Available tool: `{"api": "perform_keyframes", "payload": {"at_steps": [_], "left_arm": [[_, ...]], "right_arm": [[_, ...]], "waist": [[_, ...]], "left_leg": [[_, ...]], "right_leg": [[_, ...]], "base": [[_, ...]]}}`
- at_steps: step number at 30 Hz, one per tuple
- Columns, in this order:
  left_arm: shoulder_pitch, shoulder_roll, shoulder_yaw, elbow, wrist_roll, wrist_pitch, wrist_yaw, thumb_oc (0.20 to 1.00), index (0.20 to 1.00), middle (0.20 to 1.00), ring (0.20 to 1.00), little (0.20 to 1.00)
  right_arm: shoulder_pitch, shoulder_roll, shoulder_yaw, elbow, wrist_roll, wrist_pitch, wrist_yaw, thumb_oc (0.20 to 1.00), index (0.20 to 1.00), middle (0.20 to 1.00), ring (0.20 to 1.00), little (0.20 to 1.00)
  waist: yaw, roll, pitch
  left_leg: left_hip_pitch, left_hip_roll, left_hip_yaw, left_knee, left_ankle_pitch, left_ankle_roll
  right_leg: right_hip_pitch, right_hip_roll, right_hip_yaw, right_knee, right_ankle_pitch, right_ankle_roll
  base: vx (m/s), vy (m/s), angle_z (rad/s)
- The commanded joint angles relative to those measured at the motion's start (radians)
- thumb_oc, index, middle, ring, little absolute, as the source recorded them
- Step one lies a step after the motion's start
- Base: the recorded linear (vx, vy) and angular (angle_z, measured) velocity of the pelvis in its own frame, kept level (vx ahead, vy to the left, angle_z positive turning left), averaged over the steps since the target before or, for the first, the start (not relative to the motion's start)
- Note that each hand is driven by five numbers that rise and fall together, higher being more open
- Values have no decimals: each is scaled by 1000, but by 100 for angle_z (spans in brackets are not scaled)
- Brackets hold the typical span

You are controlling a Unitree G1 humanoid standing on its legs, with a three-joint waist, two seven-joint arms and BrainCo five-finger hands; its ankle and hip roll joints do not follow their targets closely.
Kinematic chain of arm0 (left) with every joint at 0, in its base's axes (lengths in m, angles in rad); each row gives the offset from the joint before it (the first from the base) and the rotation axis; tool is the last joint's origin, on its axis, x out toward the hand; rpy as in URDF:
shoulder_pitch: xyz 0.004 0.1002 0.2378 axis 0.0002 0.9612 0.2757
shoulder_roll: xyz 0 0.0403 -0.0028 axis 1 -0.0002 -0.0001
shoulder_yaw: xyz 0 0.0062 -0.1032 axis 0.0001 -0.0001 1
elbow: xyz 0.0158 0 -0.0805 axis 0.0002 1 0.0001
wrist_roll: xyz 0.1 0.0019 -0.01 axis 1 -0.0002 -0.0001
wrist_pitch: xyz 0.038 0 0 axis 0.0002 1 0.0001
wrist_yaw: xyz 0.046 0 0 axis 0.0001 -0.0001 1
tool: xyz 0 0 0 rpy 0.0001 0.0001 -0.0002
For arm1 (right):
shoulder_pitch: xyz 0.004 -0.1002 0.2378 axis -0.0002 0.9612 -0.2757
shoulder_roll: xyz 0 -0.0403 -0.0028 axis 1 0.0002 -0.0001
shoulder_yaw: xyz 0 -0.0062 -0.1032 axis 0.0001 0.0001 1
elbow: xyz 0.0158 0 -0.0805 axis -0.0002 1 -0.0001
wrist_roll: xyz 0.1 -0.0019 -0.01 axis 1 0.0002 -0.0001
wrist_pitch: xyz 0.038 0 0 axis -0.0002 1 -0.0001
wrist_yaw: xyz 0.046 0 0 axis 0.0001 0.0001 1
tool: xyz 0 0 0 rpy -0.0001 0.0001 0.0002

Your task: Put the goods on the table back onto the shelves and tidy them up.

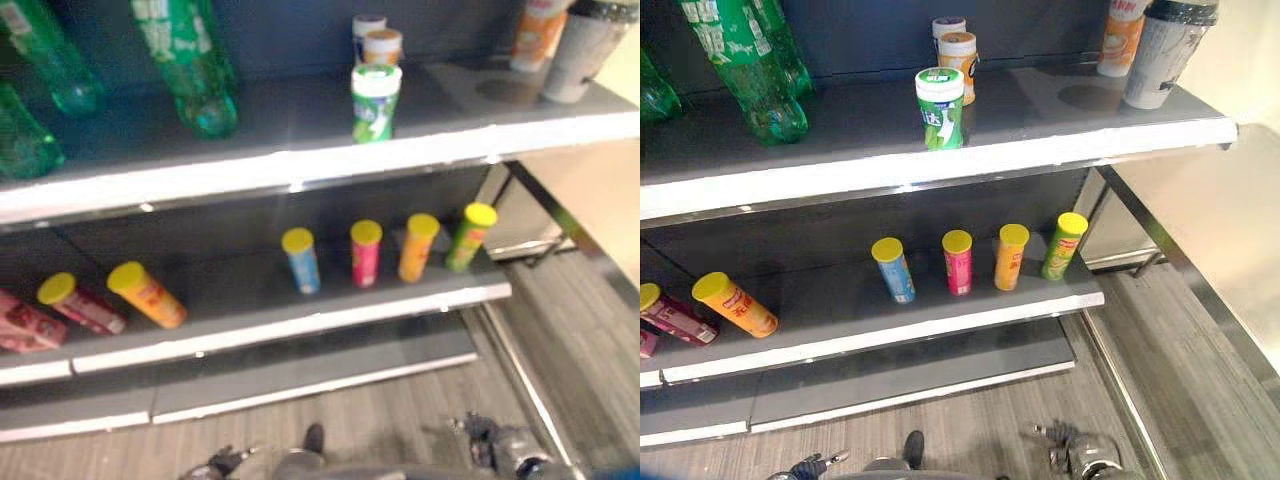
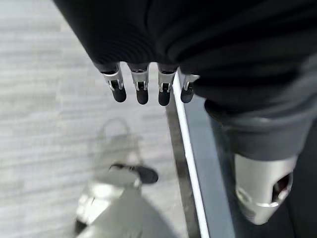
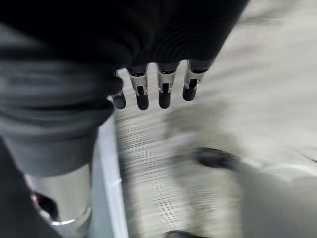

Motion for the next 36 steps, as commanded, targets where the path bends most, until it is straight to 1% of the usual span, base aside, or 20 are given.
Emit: {"api": "perform_keyframes", "payload": {"at_steps": [1, 2, 3, 4, 5, 6, 8, 10, 13, 15, 16, 19, 20, 22, 23, 25, 27, 28, 34, 36], "left_arm": [[-62, 42, -2, 26, 47, -16, 29, 1000, 1000, 1000, 1000, 1000], [-68, 54, -3, 18, 54, -19, 32, 1000, 1000, 1000, 1000, 1000], [-23, 121, 54, 28, 33, -28, -24, 1000, 1000, 1000, 1000, 1000], [12, 43, 21, 5, 79, -53, 64, 1000, 1000, 1000, 1000, 1000], [36, 5, 11, -15, 66, -65, 77, 1000, 1000, 1000, 1000, 1000], [37, 5, 11, -15, 66, -65, 78, 1000, 1000, 1000, 1000, 1000], [95, -43, 23, -61, 12, -76, 89, 1000, 1000, 1000, 1000, 1000], [129, -36, 18, -125, -1, -79, 84, 1000, 1000, 1000, 1000, 1000], [158, -24, 0, -155, 40, -73, 73, 1000, 1000, 1000, 1000, 1000], [206, -5, -36, -227, 59, -65, 29, 1000, 1000, 1000, 1000, 1000], [209, -4, -36, -230, 59, -63, 28, 1000, 1000, 1000, 1000, 1000], [296, 61, -106, -485, 98, -61, -49, 1000, 1000, 1000, 1000, 1000], [336, 132, -127, -697, 116, -60, -98, 1000, 1000, 1000, 1000, 1000], [373, 224, -121, -950, 130, -59, -146, 1000, 1000, 1000, 1000, 1000], [386, 251, -106, -1029, 129, -62, -158, 1000, 1000, 1000, 1000, 1000], [420, 324, -47, -1263, 102, -74, -179, 1000, 1000, 1000, 1000, 1000], [430, 331, -29, -1302, 83, -73, -183, 1000, 1000, 1000, 1000, 1000], [439, 340, 0, -1364, 48, -78, -180, 1000, 1000, 1000, 1000, 1000], [500, 335, 85, -1504, -77, -69, -189, 1000, 1000, 1000, 1000, 1000], [517, 343, 107, -1542, -92, -69, -193, 1000, 1000, 1000, 1000, 1000]], "right_arm": [[50, -49, -3, -69, 117, 4, -61, 1000, 1000, 1000, 1000, 1000], [57, -48, -27, -48, 133, 6, -69, 1000, 1000, 1000, 1000, 1000], [67, -63, -62, -58, 153, -1, -55, 1000, 1000, 1000, 1000, 1000], [95, -23, -65, -37, 188, -11, -87, 1000, 1000, 1000, 1000, 1000], [105, -9, -83, -39, 226, -18, -88, 1000, 1000, 1000, 1000, 1000], [106, -9, -83, -40, 227, -18, -88, 1000, 1000, 1000, 1000, 1000], [108, -18, -129, -35, 289, -41, -119, 1000, 1000, 1000, 1000, 1000], [103, -23, -127, -30, 273, -41, -123, 1000, 1000, 1000, 1000, 1000], [96, -29, -117, -30, 249, -38, -121, 1000, 1000, 1000, 1000, 1000], [84, -40, -92, -37, 212, -33, -118, 1000, 1000, 1000, 1000, 1000], [85, -40, -92, -38, 212, -33, -118, 1000, 1000, 1000, 1000, 1000], [74, -60, -61, -58, 162, -27, -118, 1000, 1000, 1000, 1000, 1000], [71, -68, -48, -74, 135, -24, -120, 1000, 1000, 1000, 1000, 1000], [72, -72, -43, -83, 107, -17, -120, 1000, 1000, 1000, 1000, 1000], [72, -74, -42, -87, 99, -17, -120, 1000, 1000, 1000, 1000, 1000], [77, -75, -27, -101, 58, -8, -111, 1000, 1000, 1000, 1000, 1000], [79, -75, -19, -104, 47, -5, -105, 1000, 1000, 1000, 1000, 1000], [80, -78, -4, -107, 23, 0, -93, 1000, 1000, 1000, 1000, 1000], [88, -80, 8, -97, -9, 6, -67, 1000, 1000, 1000, 1000, 1000], [90, -81, 8, -95, -15, 8, -66, 1000, 1000, 1000, 1000, 1000]], "waist": [[-19, -8, -53], [-20, -5, -55], [-15, -5, -56], [-11, -11, -51], [-9, -14, -45], [-9, -14, -46], [0, -13, -32], [7, -7, -24], [13, 1, -19], [19, 13, -9], [19, 13, -10], [24, 29, 2], [26, 36, 7], [28, 41, 14], [27, 44, 14], [24, 46, 15], [22, 43, 15], [23, 42, 16], [29, 37, 19], [31, 37, 18]], "left_leg": [[-47, 6, 32, -43, 25, -23], [-44, 4, 32, -43, 24, -25], [-44, 2, 31, -43, 24, -28], [-43, -5, 23, -43, 23, -28], [-45, -7, 20, -43, 23, -28], [-44, -7, 20, -43, 23, -28], [-45, -9, 12, -43, 27, -28], [-48, -10, 7, -43, 29, -26], [-50, -9, 3, -43, 31, -25], [-57, -9, 1, -43, 35, -23], [-57, -9, 0, -43, 35, -23], [-67, -6, 0, -43, 41, -21], [-74, -4, -3, -43, 44, -21], [-74, -4, -5, -43, 42, -23], [-80, -4, -8, -43, 48, -22], [-81, -2, -12, -43, 50, -24], [-81, -1, -12, -43, 51, -25], [-79, 1, -13, -43, 53, -25], [-67, 6, -14, -43, 54, -24], [-65, 7, -14, -43, 53, -24]], "right_leg": [[-51, 36, 26, 2, -27, -12], [-47, 36, 24, 2, -30, -13], [-44, 36, 22, 2, -32, -13], [-41, 34, 11, 2, -31, -14], [-39, 34, 8, 2, -34, -15], [-38, 34, 8, 2, -34, -15], [-37, 34, 2, 2, -34, -14], [-38, 35, -4, 2, -34, -13], [-40, 37, -8, 2, -34, -12], [-44, 39, -8, 2, -35, -12], [-44, 39, -9, 2, -35, -12], [-49, 43, -10, 2, -37, -13], [-53, 45, -12, 2, -37, -13], [-50, 47, -12, 2, -41, -14], [-55, 48, -14, 2, -37, -14], [-54, 52, -14, 2, -36, -16], [-53, 53, -13, 2, -36, -17], [-50, 57, -12, 2, -35, -19], [-40, 67, -13, 2, -38, -24], [-38, 69, -14, 2, -39, -25]], "base": [[78, 26, 9], [76, 22, 6], [49, -4, 12], [32, -22, 10], [22, -26, 12], [10, -21, 10], [0, -23, 7], [0, 0, 0], [-5, 0, 7], [-12, -1, 20], [-15, -2, 16], [-14, -21, 5], [-18, -39, 4], [-29, -44, 3], [-37, -36, 7], [-25, -46, 14], [-5, -38, 5], [1, -37, -1], [0, -7, 0], [0, 0, 0]]}}
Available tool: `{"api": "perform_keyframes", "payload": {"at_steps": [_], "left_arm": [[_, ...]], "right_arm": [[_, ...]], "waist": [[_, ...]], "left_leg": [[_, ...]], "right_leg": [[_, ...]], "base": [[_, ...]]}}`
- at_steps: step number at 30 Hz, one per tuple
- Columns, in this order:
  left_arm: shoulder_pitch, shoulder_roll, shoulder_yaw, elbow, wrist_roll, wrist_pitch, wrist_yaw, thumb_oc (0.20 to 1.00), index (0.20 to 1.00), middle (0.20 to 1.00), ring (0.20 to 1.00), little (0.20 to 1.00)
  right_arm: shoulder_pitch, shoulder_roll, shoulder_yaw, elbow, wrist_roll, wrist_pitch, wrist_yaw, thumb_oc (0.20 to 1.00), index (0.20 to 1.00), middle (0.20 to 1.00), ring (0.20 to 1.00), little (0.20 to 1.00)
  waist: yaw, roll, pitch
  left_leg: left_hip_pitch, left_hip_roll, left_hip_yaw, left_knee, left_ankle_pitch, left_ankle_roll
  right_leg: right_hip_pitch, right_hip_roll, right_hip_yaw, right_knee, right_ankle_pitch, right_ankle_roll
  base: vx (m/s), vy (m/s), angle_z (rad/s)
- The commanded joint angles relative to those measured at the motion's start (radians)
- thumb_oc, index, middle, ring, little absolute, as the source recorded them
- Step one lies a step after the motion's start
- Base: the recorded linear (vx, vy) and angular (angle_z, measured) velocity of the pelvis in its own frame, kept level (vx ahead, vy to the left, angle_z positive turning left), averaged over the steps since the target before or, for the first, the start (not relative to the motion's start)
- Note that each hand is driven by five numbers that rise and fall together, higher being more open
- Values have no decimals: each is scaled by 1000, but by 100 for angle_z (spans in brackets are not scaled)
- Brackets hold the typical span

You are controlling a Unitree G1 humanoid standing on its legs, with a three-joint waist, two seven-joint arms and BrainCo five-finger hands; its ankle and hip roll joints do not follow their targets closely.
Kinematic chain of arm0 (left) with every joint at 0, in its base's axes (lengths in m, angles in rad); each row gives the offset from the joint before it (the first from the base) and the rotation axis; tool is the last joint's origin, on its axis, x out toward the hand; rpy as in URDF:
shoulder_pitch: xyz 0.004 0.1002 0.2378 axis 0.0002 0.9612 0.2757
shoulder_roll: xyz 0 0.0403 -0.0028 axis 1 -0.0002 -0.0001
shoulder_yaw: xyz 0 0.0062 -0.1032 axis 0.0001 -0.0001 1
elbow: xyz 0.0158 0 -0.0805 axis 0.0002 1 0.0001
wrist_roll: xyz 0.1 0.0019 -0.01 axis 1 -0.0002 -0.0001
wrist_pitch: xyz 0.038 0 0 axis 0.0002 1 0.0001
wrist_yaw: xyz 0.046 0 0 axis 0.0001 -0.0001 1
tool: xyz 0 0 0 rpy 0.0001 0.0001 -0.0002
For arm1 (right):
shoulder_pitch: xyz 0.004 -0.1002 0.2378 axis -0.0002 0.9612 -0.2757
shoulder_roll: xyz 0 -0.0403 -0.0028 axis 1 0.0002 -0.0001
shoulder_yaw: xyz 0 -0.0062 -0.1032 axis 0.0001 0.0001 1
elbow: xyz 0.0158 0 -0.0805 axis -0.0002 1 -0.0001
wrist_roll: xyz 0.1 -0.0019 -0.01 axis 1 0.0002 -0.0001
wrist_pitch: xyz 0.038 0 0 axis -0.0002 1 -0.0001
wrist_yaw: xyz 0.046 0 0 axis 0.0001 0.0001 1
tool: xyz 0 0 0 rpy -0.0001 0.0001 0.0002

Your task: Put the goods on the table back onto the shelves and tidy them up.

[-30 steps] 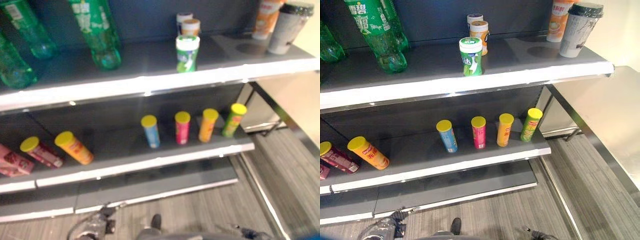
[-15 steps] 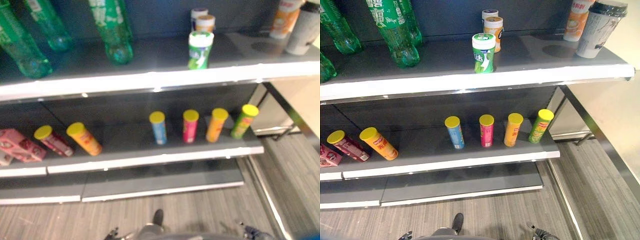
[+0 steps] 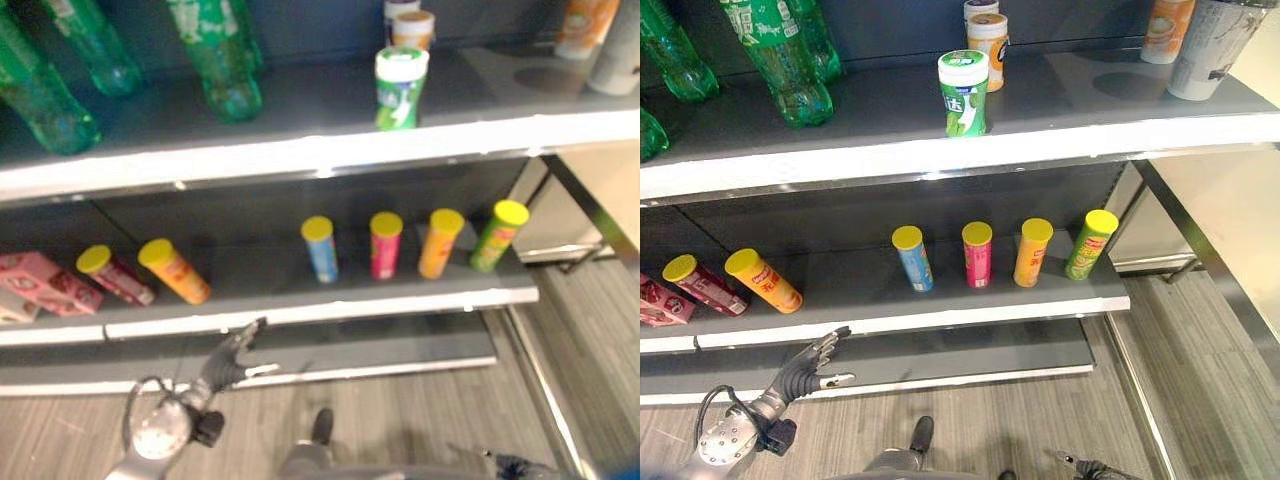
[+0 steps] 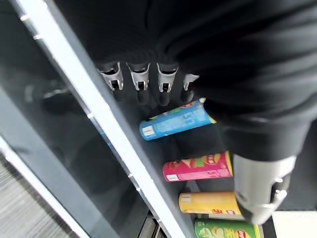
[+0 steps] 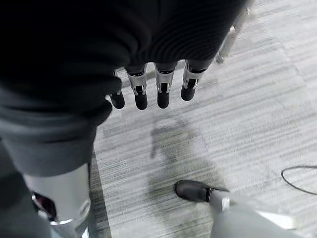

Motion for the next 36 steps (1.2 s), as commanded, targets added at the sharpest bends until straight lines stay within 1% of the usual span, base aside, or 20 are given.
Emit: {"api": "perform_keyframes", "payload": {"at_steps": [1, 3, 4, 6, 9, 11, 12, 13, 16, 21, 22, 23, 24, 27, 29, 30, 31, 32, 33, 36], "left_arm": [[32, 9, 81, -153, -91, -42, -14, 1000, 1000, 1000, 1000, 1000], [36, 36, 107, -214, -94, -46, -23, 1000, 1000, 1000, 1000, 1000], [28, 68, 130, -275, -93, -49, -26, 1000, 1000, 1000, 1000, 1000], [4, 87, 130, -319, -106, -57, -29, 1000, 1000, 1000, 1000, 1000], [-110, 130, 59, -373, -92, -60, -32, 1000, 1000, 1000, 1000, 1000], [-158, 136, 27, -392, -92, -56, -33, 1000, 1000, 1000, 1000, 1000], [-162, 136, 24, -390, -92, -56, -32, 1000, 1000, 1000, 1000, 1000], [-208, 136, -9, -400, -92, -50, -38, 1000, 1000, 1000, 1000, 1000], [-288, 127, -71, -398, -92, -42, -45, 1000, 1000, 1000, 1000, 1000], [-396, 106, -139, -396, -88, -43, -40, 1000, 1000, 1000, 1000, 1000], [-400, 106, -142, -394, -88, -44, -40, 1000, 1000, 1000, 1000, 1000], [-489, 89, -197, -390, -101, -43, -35, 1000, 1000, 1000, 1000, 1000], [-490, 89, -198, -389, -101, -44, -35, 1000, 1000, 1000, 1000, 1000], [-665, 47, -279, -377, -97, -50, -9, 1000, 1000, 1000, 1000, 1000], [-737, 25, -309, -377, -103, -56, 6, 1000, 1000, 1000, 1000, 1000], [-740, 24, -311, -375, -103, -57, 7, 1000, 1000, 1000, 1000, 1000], [-822, -4, -344, -367, -117, -66, 20, 1000, 1000, 1000, 1000, 1000], [-823, -4, -345, -367, -117, -66, 20, 1000, 1000, 1000, 1000, 1000], [-883, -28, -371, -361, -130, -69, 29, 1000, 1000, 1000, 1000, 1000], [-968, -54, -401, -351, -125, -82, 47, 1000, 1000, 1000, 1000, 1000]], "right_arm": [[-21, -4, 35, 21, -27, 13, 13, 1000, 1000, 1000, 1000, 1000], [-20, -5, 41, 24, -41, 16, 17, 1000, 1000, 1000, 1000, 1000], [-23, -4, 53, 18, -53, 17, 25, 1000, 1000, 1000, 1000, 1000], [-29, -2, 71, 6, -68, 19, 31, 1000, 1000, 1000, 1000, 1000], [-51, 11, 135, -11, -134, 23, 42, 1000, 1000, 1000, 1000, 1000], [-54, 18, 157, -14, -156, 24, 45, 1000, 1000, 1000, 1000, 1000], [-54, 17, 155, -14, -156, 24, 45, 1000, 1000, 1000, 1000, 1000], [-52, 22, 161, -13, -164, 26, 48, 1000, 1000, 1000, 1000, 1000], [-52, 29, 164, -11, -172, 28, 48, 1000, 1000, 1000, 1000, 1000], [-41, 46, 169, -5, -166, 27, 45, 1000, 1000, 1000, 1000, 1000], [-41, 46, 167, -5, -166, 27, 45, 1000, 1000, 1000, 1000, 1000], [-41, 53, 179, -5, -172, 27, 41, 1000, 1000, 1000, 1000, 1000], [-41, 53, 179, -5, -172, 27, 41, 1000, 1000, 1000, 1000, 1000], [-53, 62, 207, -1, -194, 28, 32, 1000, 1000, 1000, 1000, 1000], [-62, 65, 216, 4, -199, 31, 30, 1000, 1000, 1000, 1000, 1000], [-63, 65, 214, 4, -199, 31, 30, 1000, 1000, 1000, 1000, 1000], [-68, 67, 218, 7, -195, 29, 28, 1000, 1000, 1000, 1000, 1000], [-68, 67, 218, 7, -195, 29, 28, 1000, 1000, 1000, 1000, 1000], [-71, 68, 223, 9, -193, 30, 24, 1000, 1000, 1000, 1000, 1000], [-75, 72, 227, 14, -188, 28, 21, 1000, 1000, 1000, 1000, 1000]], "waist": [[0, 8, -31], [4, 9, -32], [4, 9, -30], [3, 12, -28], [-12, 18, -35], [-24, 19, -40], [-22, 19, -39], [-36, 20, -45], [-53, 22, -50], [-80, 22, -58], [-78, 22, -57], [-90, 21, -63], [-89, 21, -63], [-101, 17, -69], [-103, 16, -70], [-102, 16, -69], [-106, 15, -70], [-106, 15, -69], [-112, 13, -71], [-116, 12, -74]], "left_leg": [[-63, -11, 63, -1, 2, -7], [-62, -13, 59, -1, 3, -7], [-62, -15, 55, -1, 4, -9], [-63, -17, 52, -1, 6, -12], [-55, -17, 54, -1, 5, -14], [-50, -16, 60, -1, 3, -13], [-49, -16, 61, -1, 2, -13], [-43, -14, 66, -1, 0, -12], [-32, -12, 80, -1, -8, -9], [-16, -11, 96, -1, -20, -7], [-15, -11, 96, -1, -20, -7], [-12, -11, 103, -1, -23, -8], [-12, -11, 103, -1, -23, -8], [-12, -13, 107, -1, -26, -11], [-11, -14, 108, -1, -28, -11], [-11, -14, 108, -1, -28, -11], [-9, -14, 111, -1, -30, -11], [-9, -14, 111, -1, -30, -11], [-8, -15, 112, -1, -31, -11], [-7, -14, 117, -1, -32, -13]], "right_leg": [[-47, 36, 54, 7, -34, -7], [-43, 39, 51, 7, -35, -9], [-39, 39, 48, 7, -37, -10], [-36, 38, 43, 8, -37, -12], [-28, 38, 44, 10, -37, -15], [-27, 37, 50, 12, -37, -15], [-27, 37, 51, 13, -37, -15], [-26, 36, 58, 16, -38, -15], [-29, 32, 71, 28, -41, -15], [-30, 29, 85, 32, -41, -12], [-29, 29, 85, 32, -41, -12], [-22, 26, 89, 27, -41, -11], [-22, 26, 89, 27, -40, -11], [-14, 21, 89, 19, -37, -9], [-14, 19, 91, 18, -36, -7], [-13, 19, 91, 18, -36, -7], [-12, 16, 93, 17, -34, -6], [-12, 16, 93, 17, -34, -6], [-11, 15, 95, 17, -33, -4], [-10, 13, 98, 15, -32, -3]], "base": [[0, 0, 0], [6, -42, 2], [-3, -47, 5], [-12, -29, 7], [11, -16, 5], [0, 0, 0], [28, 16, -5], [27, 19, -10], [26, 22, -8], [11, 18, -9], [15, 33, -19], [12, 24, -18], [16, 32, -7], [2, 19, -7], [0, 0, 0], [-11, 23, -10], [-10, 14, -12], [-16, 24, -11], [0, 0, 0], [0, 0, 0]]}}
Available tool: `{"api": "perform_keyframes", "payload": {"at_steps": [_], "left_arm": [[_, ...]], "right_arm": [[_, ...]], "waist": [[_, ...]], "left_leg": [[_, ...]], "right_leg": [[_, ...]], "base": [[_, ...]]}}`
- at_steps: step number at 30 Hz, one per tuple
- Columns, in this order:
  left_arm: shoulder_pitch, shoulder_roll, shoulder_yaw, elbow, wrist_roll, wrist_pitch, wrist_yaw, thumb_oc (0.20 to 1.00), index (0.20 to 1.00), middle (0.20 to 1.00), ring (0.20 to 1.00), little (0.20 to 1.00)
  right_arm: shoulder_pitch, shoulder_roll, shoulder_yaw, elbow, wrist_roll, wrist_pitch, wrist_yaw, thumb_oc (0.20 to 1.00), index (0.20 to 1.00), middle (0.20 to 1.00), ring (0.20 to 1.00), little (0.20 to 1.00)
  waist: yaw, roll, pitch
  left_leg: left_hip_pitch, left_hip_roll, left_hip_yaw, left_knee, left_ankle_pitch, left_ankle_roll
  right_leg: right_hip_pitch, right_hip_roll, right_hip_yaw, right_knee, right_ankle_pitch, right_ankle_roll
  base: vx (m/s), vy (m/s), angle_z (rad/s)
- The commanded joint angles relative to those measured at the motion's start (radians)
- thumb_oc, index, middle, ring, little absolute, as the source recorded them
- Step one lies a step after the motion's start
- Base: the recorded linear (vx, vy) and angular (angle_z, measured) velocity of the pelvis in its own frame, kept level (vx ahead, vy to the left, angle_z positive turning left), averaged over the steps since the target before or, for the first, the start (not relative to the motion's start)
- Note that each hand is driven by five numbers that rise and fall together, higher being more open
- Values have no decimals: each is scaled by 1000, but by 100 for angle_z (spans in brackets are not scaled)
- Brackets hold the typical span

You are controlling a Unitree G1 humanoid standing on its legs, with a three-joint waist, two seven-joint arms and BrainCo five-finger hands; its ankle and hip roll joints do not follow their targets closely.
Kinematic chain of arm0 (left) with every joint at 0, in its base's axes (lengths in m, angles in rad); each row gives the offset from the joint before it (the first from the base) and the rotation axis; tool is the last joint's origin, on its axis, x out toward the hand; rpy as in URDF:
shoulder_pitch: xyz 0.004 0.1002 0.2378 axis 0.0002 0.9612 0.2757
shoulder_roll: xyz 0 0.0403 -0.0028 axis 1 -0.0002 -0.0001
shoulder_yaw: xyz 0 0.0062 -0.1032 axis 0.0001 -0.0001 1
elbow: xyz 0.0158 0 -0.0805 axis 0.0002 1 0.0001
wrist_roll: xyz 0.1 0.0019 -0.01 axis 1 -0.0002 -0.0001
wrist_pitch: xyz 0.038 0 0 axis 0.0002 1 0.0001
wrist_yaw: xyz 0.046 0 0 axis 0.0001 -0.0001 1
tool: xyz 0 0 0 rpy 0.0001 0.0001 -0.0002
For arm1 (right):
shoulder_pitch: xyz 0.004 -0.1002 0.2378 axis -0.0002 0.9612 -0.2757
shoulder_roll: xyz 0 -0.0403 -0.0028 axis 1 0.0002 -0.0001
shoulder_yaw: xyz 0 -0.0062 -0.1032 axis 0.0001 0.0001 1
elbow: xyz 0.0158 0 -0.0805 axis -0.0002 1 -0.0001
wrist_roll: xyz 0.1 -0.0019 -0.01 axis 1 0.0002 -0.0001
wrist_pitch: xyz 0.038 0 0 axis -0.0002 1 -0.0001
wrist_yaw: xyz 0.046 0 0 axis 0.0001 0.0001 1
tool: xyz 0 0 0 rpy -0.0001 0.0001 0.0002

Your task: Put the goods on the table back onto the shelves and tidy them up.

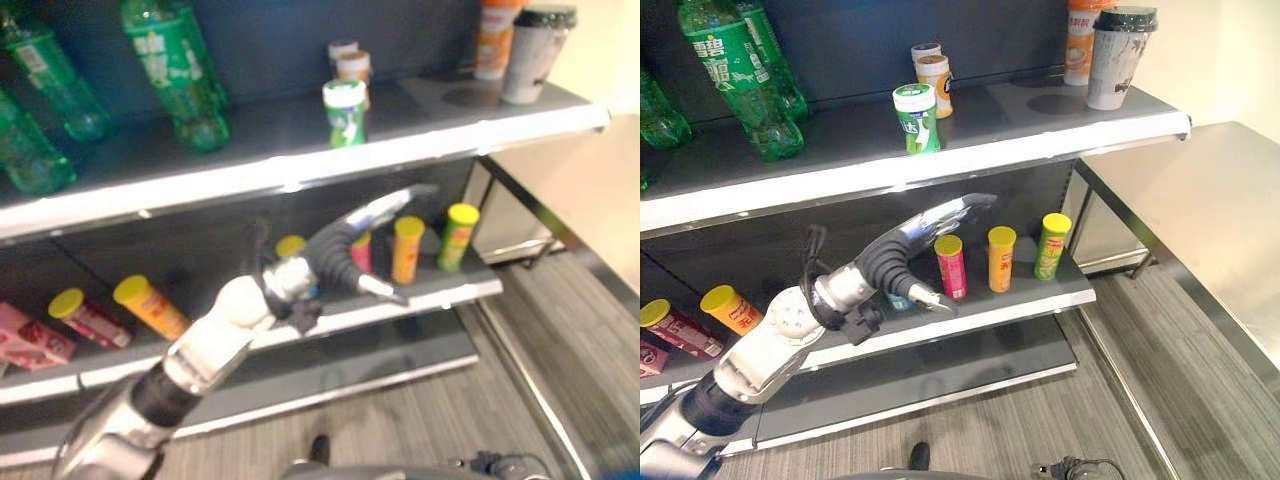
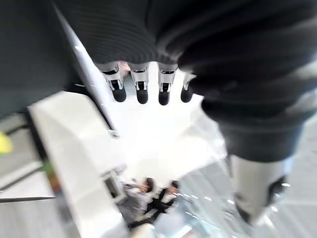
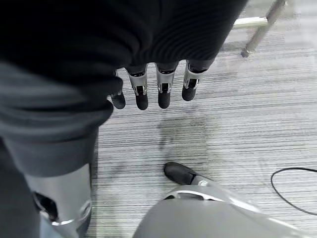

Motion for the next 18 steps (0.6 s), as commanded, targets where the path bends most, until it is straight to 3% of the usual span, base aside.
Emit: {"api": "perform_keyframes", "payload": {"at_steps": [1, 6, 9, 18], "left_arm": [[-98, -30, -4, 15, -42, -69, 56, 1000, 1000, 1000, 1000, 1000], [-184, -76, 8, 60, 1, -103, 104, 1000, 1000, 1000, 1000, 1000], [-244, -154, 58, 125, 78, -121, 217, 1000, 1000, 1000, 1000, 1000], [-147, -132, 262, 93, 133, -148, 339, 1000, 1000, 1000, 1000, 1000]], "right_arm": [[-36, 12, 1, 12, -1, -8, -14, 1000, 1000, 1000, 1000, 1000], [-22, -25, -5, 5, 6, -15, -12, 1000, 1000, 1000, 1000, 1000], [-32, -19, 2, 11, 9, -12, -32, 1000, 1000, 1000, 1000, 1000], [-3, -9, -2, 5, -1, -23, -44, 1000, 1000, 1000, 1000, 1000]], "waist": [[-9, -18, -15], [-17, -26, -16], [-16, -29, -13], [2, -31, -10]], "left_leg": [[-58, -24, 68, 0, -32, -14], [-56, -23, 70, 0, -33, -15], [-59, -24, 69, 0, -30, -15], [-62, -24, 75, 0, -27, -15]], "right_leg": [[-39, 14, 49, 10, -50, 3], [-39, 14, 53, 11, -50, 3], [-38, 14, 54, 9, -47, 2], [-35, 17, 57, 4, -49, -1]], "base": [[0, 0, 0], [0, 0, 0], [0, 0, 0], [0, 0, 0]]}}
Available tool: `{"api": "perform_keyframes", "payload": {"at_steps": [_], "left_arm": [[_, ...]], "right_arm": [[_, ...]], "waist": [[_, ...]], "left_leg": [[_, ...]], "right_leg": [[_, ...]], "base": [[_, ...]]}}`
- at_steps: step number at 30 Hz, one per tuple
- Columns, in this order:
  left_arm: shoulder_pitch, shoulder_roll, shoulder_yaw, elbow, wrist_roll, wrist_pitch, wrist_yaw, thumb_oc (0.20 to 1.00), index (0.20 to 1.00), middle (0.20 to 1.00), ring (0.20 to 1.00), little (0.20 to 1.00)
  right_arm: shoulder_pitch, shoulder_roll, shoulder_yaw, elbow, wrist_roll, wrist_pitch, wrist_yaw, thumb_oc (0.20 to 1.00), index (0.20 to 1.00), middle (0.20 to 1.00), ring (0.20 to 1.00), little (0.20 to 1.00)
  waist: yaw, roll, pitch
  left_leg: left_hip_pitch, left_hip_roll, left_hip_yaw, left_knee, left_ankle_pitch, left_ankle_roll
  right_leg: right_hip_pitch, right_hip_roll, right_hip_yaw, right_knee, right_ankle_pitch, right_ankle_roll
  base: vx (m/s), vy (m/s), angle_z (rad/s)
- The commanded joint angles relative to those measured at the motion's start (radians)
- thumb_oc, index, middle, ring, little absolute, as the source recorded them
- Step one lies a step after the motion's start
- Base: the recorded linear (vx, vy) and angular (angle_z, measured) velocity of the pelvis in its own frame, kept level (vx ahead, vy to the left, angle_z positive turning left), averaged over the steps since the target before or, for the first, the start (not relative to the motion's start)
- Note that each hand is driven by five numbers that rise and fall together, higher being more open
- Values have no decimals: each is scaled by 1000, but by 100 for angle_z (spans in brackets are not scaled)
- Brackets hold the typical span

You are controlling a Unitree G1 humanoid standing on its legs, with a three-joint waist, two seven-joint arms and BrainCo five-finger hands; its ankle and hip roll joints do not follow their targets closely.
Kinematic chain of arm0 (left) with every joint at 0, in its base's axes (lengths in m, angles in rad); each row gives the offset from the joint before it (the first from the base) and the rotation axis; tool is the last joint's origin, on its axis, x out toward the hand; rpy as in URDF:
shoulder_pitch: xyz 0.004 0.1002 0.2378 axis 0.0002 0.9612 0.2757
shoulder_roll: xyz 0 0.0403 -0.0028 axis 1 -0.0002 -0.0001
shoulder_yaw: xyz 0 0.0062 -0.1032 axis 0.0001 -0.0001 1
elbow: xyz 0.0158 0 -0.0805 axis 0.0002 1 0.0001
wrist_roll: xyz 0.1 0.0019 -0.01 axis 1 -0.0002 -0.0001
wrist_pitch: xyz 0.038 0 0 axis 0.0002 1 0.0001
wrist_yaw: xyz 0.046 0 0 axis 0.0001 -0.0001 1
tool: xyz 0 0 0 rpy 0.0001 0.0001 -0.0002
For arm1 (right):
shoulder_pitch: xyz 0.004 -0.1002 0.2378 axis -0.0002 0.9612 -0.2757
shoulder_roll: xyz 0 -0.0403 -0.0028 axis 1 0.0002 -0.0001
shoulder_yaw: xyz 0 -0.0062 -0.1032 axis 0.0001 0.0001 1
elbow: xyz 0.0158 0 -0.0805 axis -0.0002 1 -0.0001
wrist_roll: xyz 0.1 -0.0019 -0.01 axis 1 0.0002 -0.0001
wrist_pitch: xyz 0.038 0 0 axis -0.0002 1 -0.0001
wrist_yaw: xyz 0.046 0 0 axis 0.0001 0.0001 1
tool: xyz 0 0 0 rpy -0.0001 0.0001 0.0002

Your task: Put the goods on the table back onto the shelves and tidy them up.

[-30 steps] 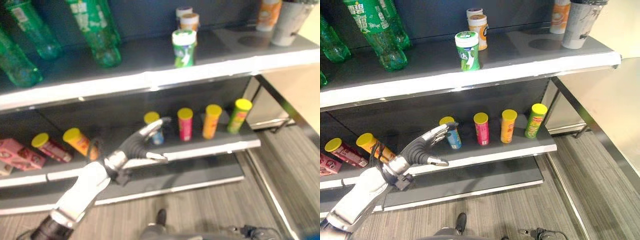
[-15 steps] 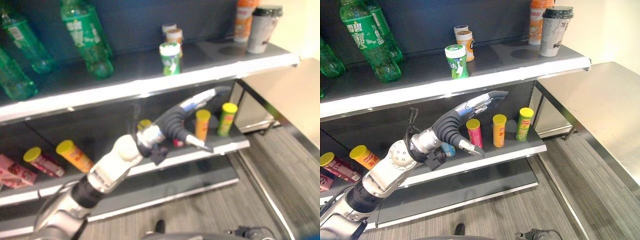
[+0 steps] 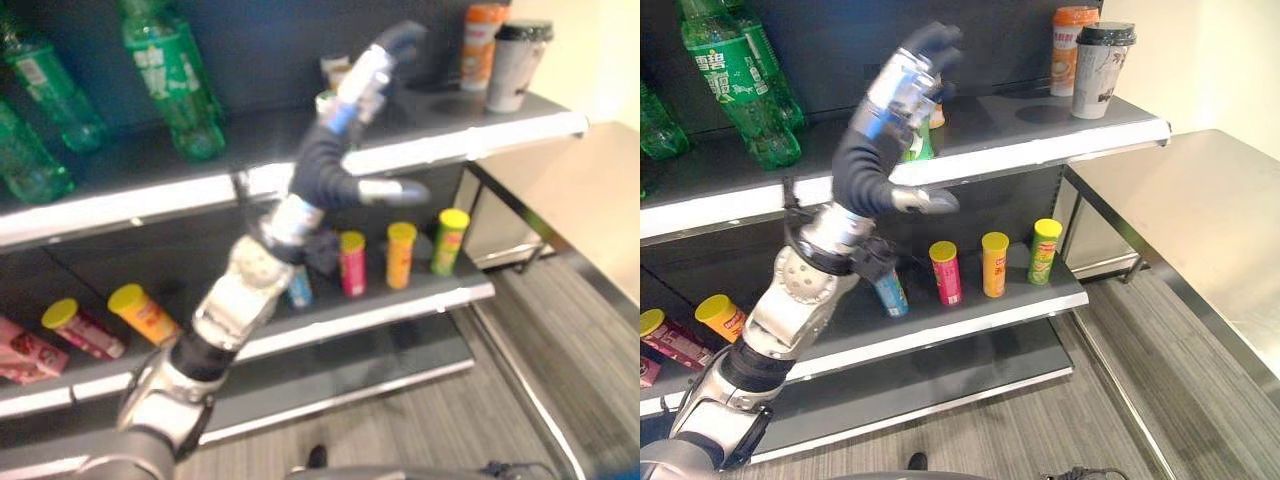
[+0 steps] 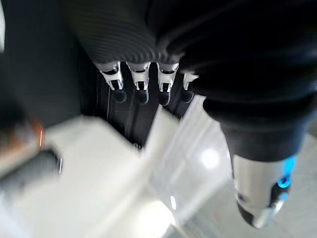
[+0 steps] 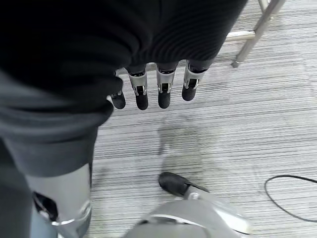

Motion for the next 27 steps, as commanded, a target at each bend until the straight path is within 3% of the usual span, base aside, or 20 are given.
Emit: {"api": "perform_keyframes", "payload": {"at_steps": [1, 12, 19, 27], "left_arm": [[4, 43, 97, -4, 42, -70, 66, 1000, 1000, 1000, 1000, 1000], [282, 77, 345, -13, 87, -66, 137, 1000, 1000, 1000, 1000, 1000], [334, 69, 362, 18, 51, -59, 121, 1000, 1000, 1000, 1000, 1000], [251, 82, 310, 152, 3, -34, 113, 1000, 1000, 1000, 1000, 1000]], "right_arm": [[-42, 8, -6, 0, -12, -22, -20, 1000, 1000, 1000, 1000, 1000], [-18, -11, -21, -12, -62, -21, -1, 1000, 1000, 1000, 1000, 1000], [-12, -15, -25, -12, -71, -21, 4, 1000, 1000, 1000, 1000, 1000], [4, -19, -13, -31, -82, -25, 8, 1000, 1000, 1000, 1000, 1000]], "waist": [[12, -26, 10], [47, -46, 14], [44, -50, 10], [11, -47, 4]], "left_leg": [[-62, -28, 70, 0, -27, -15], [-67, -27, 67, 0, -25, -12], [-69, -23, 72, 0, -26, -9], [-58, -13, 88, 0, -28, -6]], "right_leg": [[-31, 15, 52, 4, -52, 0], [-32, 15, 47, 3, -56, 0], [-36, 15, 55, 4, -54, -1], [-40, 19, 74, 8, -51, -2]], "base": [[0, 0, 0], [2, 0, 0], [1, -1, 1], [0, 0, 0]]}}
